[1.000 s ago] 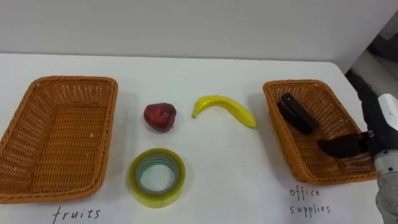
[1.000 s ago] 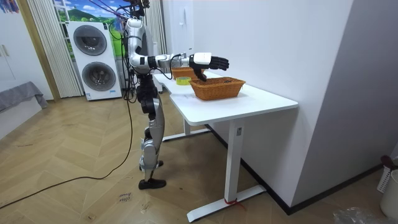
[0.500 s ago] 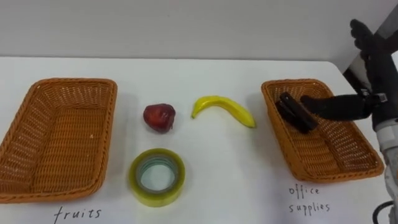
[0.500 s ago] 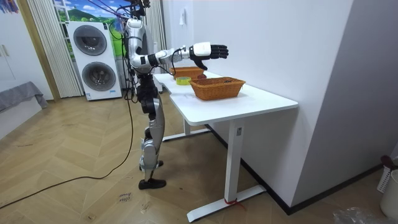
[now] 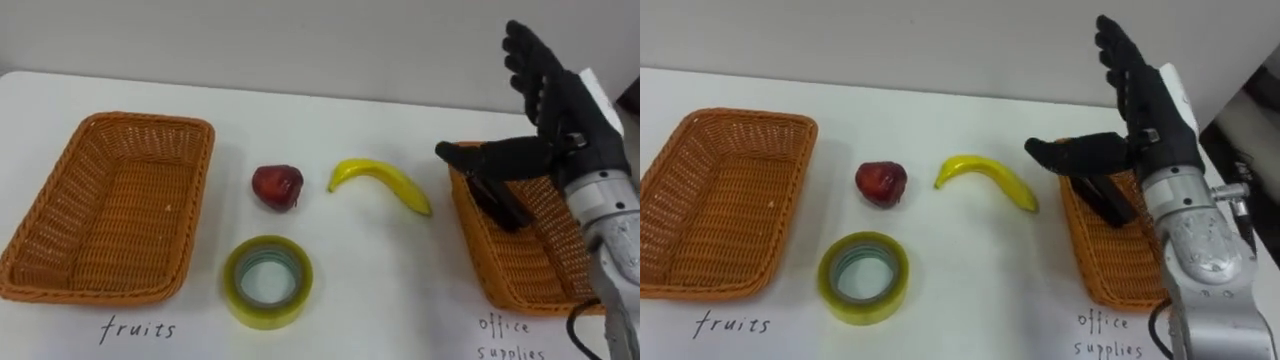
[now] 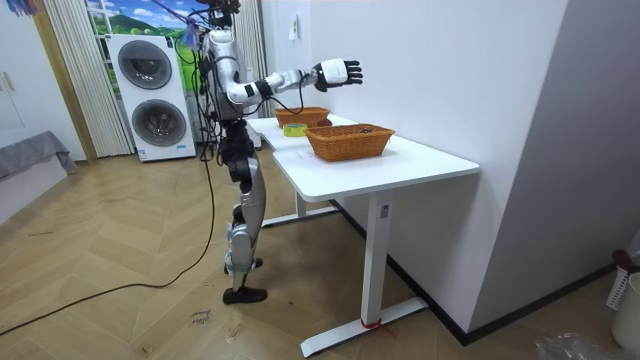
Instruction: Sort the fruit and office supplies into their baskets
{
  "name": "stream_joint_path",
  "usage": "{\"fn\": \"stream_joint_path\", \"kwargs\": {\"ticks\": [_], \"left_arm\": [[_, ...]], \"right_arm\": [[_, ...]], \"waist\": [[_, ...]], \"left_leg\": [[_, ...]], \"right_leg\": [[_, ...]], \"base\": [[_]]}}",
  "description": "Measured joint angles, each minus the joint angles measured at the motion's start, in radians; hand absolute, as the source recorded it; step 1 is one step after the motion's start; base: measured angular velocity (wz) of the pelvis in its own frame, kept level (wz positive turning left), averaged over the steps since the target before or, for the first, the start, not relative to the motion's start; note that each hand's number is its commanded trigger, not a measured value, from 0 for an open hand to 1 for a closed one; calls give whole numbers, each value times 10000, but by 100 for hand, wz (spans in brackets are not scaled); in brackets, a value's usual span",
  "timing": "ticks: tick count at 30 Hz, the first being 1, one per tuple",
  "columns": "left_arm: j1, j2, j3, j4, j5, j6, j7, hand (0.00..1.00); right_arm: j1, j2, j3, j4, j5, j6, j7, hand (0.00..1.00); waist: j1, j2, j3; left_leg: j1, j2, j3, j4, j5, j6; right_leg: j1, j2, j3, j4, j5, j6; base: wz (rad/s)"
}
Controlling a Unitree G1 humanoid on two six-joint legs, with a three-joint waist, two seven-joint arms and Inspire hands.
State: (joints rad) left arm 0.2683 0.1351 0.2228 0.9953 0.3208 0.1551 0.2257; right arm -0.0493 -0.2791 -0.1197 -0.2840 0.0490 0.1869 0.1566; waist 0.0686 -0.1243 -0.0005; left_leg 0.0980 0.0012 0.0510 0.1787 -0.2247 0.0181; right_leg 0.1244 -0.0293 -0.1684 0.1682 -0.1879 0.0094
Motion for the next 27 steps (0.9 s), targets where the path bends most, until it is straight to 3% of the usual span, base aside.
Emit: {"fn": "stream_joint_path", "kwargs": {"ticks": [3, 8, 13, 20, 27], "left_arm": [[-57, 1, -47, -29, 15, 68, -7, 0], [-16, -37, -410, -31, 22, 470, 2, 0], [-20, -53, -535, -39, -19, 544, 10, 0], [13, -42, -827, -330, -41, 765, 68, 0], [-48, -44, -1095, -354, -47, 841, 348, 0]], "right_arm": [[-396, -3, 362, 28, -32, 38, 227, 0], [-818, 13, 1291, 629, -34, 332, 680, 0], [-873, 264, 1680, 1236, 25, 388, 881, 0], [-865, 273, 2275, 1656, 302, 490, 860, 0], [-862, 378, 3030, 2188, 244, 600, 869, 0]], "waist": [[53, -4, -2], [456, 23, 12], [624, 145, 79], [760, 252, 23], [773, 218, -9]], "left_leg": [[-81, 0, -116, 62, 0, -1], [-80, 10, -163, 105, 2, -6], [-225, -2, -366, 114, -2, -5], [-337, -7, -434, 237, 13, -29], [-369, -13, -350, 193, 14, -26]], "right_leg": [[16, 1, -142, -2, 0, 0], [67, 5, -235, -13, 0, 0], [57, -22, -385, -7, 1, 1], [-10, -10, -545, -13, 1, 1], [-102, -19, -532, -18, 1, 1]], "base": [[17], [3], [12], [4], [-4]]}}
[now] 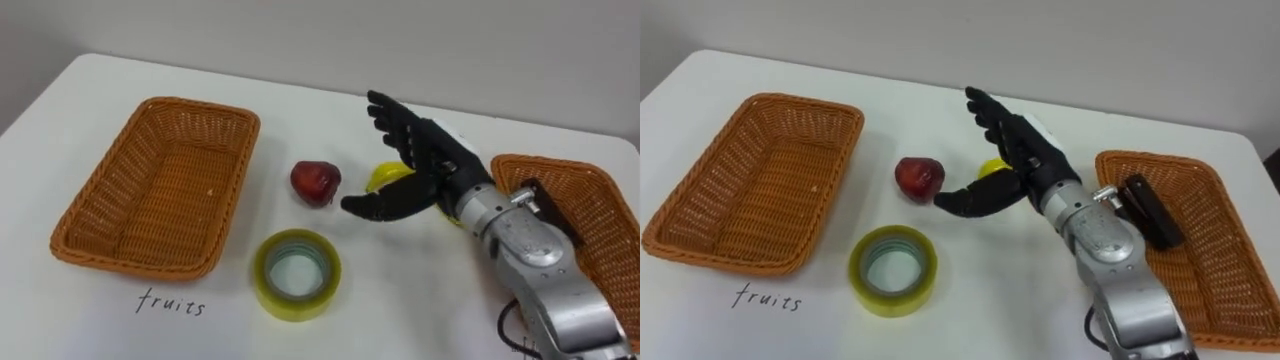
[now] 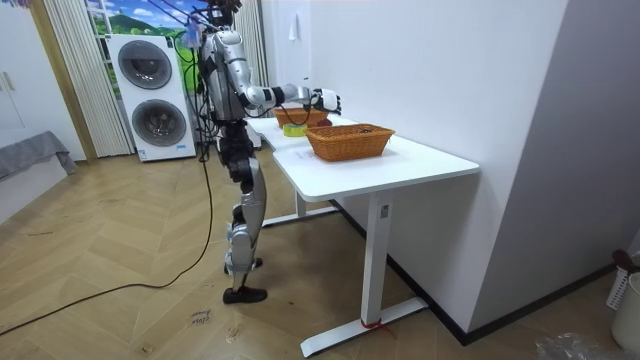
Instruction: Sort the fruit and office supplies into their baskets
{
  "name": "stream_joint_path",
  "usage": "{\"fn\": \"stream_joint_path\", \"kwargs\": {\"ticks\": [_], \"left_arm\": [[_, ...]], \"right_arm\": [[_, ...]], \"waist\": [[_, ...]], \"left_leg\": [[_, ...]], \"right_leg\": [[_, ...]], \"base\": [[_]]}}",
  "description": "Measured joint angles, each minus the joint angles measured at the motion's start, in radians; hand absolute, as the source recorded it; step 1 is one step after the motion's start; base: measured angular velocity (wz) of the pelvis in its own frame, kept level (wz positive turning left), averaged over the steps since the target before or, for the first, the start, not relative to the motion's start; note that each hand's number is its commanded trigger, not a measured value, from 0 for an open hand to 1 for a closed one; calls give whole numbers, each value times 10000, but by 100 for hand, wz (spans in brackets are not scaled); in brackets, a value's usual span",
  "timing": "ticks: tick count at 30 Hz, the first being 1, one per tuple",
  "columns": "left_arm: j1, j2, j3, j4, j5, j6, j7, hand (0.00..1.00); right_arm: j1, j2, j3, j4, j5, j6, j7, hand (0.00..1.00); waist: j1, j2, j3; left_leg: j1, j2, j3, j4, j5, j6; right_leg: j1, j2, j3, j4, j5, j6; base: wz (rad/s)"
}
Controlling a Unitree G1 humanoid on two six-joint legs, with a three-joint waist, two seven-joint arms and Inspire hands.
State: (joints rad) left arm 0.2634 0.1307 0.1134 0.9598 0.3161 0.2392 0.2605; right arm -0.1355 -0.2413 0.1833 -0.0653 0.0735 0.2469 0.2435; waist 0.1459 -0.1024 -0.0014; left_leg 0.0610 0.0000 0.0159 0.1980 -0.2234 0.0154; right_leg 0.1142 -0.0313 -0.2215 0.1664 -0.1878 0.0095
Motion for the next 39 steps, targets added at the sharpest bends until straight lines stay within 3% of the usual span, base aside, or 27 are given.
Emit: {"fn": "stream_joint_path", "kwargs": {"ticks": [5, 8, 22, 39], "left_arm": [[-101, -5, -33, -135, -5, 19, 5, 0], [-125, -2, -57, -304, -8, 16, 3, 0], [-352, -57, -188, -363, -94, 21, -7, 0], [-501, -45, -202, -373, -94, 0, 36, 0]], "right_arm": [[0, 130, 424, 11, -32, 89, 303, 0], [0, 132, 498, 10, -50, 157, 509, 0], [97, 109, 791, -224, -578, 383, 1532, 0], [97, 110, 798, -501, -1240, 384, 1868, 0]], "waist": [[4, -47, -29], [18, -141, -93], [201, -196, -57], [269, -229, -18]], "left_leg": [[-41, 18, 6, -6, 4, -7], [-158, 14, 11, 27, 4, -7], [-156, 6, -88, -7, 4, -7], [-170, -37, -259, -10, 7, -4]], "right_leg": [[-41, 22, -1, 1, 0, 0], [-140, 17, 24, 3, 1, -1], [-116, 21, -38, -2, 1, -1], [-81, -5, -159, -10, 1, -1]], "base": [[0], [0], [1], [3]]}}
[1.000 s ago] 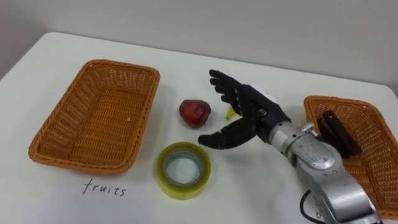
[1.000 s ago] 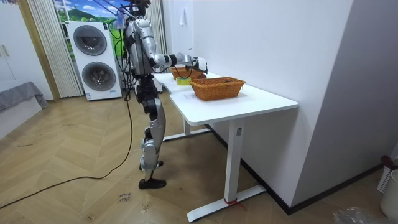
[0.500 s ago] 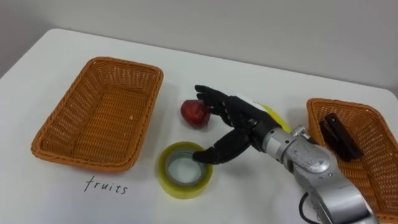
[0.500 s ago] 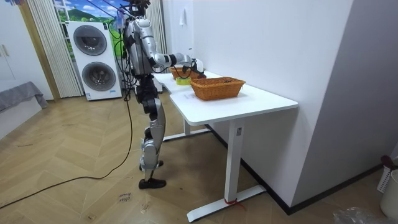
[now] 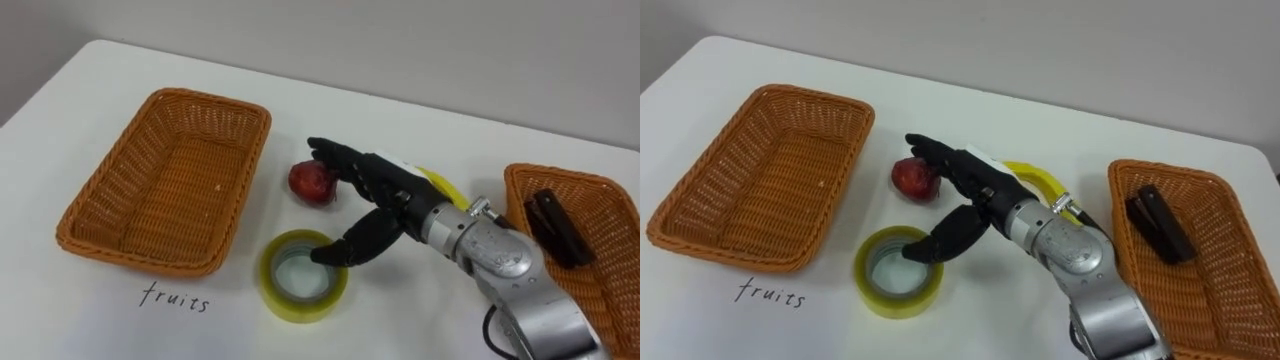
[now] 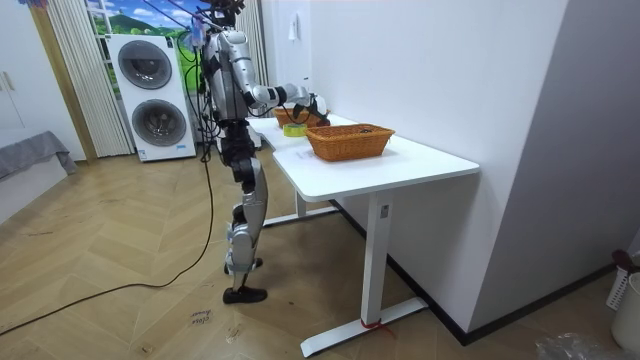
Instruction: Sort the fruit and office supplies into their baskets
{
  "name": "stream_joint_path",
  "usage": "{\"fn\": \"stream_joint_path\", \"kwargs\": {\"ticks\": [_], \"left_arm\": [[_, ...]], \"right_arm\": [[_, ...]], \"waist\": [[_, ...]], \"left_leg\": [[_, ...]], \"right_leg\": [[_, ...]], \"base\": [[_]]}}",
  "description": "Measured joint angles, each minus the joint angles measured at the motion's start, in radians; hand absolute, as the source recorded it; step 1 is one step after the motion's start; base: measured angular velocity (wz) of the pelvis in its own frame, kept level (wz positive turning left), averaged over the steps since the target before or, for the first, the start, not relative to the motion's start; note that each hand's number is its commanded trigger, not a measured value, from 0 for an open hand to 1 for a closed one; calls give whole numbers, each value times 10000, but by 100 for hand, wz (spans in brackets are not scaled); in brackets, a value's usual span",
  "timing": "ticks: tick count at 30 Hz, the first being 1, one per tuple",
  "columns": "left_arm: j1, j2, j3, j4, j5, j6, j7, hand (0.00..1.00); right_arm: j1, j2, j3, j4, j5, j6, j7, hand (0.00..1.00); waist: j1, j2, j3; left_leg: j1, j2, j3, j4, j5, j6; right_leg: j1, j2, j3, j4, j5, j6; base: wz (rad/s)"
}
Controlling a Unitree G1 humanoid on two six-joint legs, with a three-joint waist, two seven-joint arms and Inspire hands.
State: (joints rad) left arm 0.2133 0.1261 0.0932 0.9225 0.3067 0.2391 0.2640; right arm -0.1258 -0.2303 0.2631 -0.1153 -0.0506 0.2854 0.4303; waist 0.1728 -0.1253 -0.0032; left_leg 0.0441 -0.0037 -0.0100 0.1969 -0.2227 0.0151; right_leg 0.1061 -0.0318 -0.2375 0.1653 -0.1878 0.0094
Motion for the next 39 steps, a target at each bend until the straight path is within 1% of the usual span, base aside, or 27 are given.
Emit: {"fn": "stream_joint_path", "kwargs": {"ticks": [8, 13, 20, 24, 27, 31, 39], "left_arm": [[-47, 7, -7, 0, -2, 0, 76, 0], [-68, 7, -11, 0, 0, 2, 80, 0], [-1, 45, -183, 4, -3, -47, 123, 0], [17, 51, -184, 2, -33, -47, 123, 0], [34, 60, -181, 2, -323, -51, 124, 0], [72, 70, -173, 2, -332, -52, 124, 0], [84, 68, -167, 0, -334, -117, 123, 0]], "right_arm": [[0, 0, 3, -32, -449, -5, 121, 0], [-1, 6, 3, -158, -1007, -3, 320, 0], [-2, 285, -1, -203, -1896, -5, 379, 0], [-2, 322, -4, -236, -2367, -3, 390, 0], [-2, 319, -8, -236, -2705, 6, 397, 0], [-2, 316, -55, -293, -3128, 181, 449, 0], [-1, 303, -141, -609, -3702, 219, 472, 0]], "waist": [[3, -37, 31], [12, -53, 27], [7, -61, 28], [-7, -58, 30], [-25, -52, 34], [-38, -46, 37], [-117, -41, 40]], "left_leg": [[-17, -8, -30, -19, 0, 2], [-23, -8, 1, -73, 0, 2], [3, -19, -1, 14, 3, 5], [-7, -24, 6, 17, 7, 12], [-2, -16, 58, 2, 7, 13], [15, -10, 77, -97, 7, 13], [31, -21, 73, -71, 26, 27]], "right_leg": [[-7, -3, 5, 9, 0, 0], [-32, -1, 3, 9, 0, 0], [-10, -19, -7, 5, 0, 0], [-8, -27, 6, 5, 0, 0], [-24, -23, 84, 8, 0, 0], [-35, -14, 141, 13, 0, 0], [-30, -22, 171, 9, 0, 0]], "base": [[0], [0], [0], [0], [-5], [0], [0]]}}
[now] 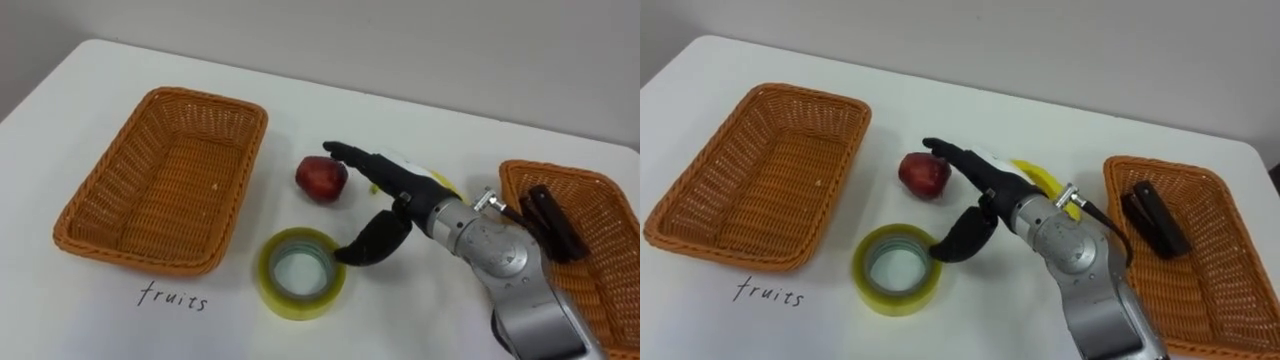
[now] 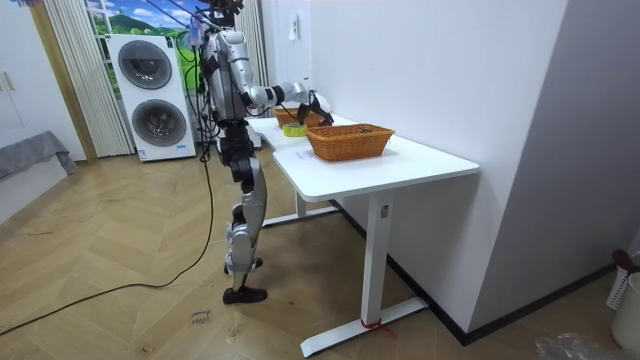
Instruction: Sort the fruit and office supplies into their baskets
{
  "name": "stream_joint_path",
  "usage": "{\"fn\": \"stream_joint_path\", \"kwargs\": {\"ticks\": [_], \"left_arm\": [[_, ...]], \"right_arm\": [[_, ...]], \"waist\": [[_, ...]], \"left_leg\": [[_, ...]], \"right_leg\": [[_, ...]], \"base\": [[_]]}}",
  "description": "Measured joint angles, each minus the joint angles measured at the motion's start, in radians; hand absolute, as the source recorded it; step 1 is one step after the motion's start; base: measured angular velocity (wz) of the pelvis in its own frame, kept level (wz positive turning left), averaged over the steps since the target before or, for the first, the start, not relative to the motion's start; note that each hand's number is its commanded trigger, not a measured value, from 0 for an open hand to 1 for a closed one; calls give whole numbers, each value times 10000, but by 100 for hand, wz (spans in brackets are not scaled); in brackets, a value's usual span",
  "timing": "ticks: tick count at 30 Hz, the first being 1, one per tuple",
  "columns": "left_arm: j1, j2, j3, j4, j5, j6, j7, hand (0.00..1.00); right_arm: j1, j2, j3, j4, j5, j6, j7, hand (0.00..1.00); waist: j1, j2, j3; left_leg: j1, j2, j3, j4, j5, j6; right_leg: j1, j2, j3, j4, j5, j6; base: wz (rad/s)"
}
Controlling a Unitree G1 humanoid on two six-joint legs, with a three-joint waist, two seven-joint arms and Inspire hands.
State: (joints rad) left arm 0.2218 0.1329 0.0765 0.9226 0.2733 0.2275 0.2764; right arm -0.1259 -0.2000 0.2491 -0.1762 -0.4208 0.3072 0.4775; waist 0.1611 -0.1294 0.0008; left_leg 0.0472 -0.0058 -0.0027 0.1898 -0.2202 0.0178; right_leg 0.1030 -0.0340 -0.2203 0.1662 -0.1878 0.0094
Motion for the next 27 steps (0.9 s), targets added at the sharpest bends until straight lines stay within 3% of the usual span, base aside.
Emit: {"fn": "stream_joint_path", "kwargs": {"ticks": [8, 27], "left_arm": [[48, -8, 18, 1, -42, -170, -4, 0], [15, -7, 102, 374, -66, -713, -66, 0]], "right_arm": [[0, 0, -2, -423, -321, -4, -284, 0], [1, 74, -89, -1291, -425, -112, -321, 0]], "waist": [[-45, 3, 5], [-152, -114, 12]], "left_leg": [[-3, -7, -5, -8, 0, 1], [-16, -22, -15, -18, 5, -3]], "right_leg": [[-18, 10, 261, -23, 0, 0], [-48, 10, 307, -150, 0, 0]], "base": [[0], [0]]}}
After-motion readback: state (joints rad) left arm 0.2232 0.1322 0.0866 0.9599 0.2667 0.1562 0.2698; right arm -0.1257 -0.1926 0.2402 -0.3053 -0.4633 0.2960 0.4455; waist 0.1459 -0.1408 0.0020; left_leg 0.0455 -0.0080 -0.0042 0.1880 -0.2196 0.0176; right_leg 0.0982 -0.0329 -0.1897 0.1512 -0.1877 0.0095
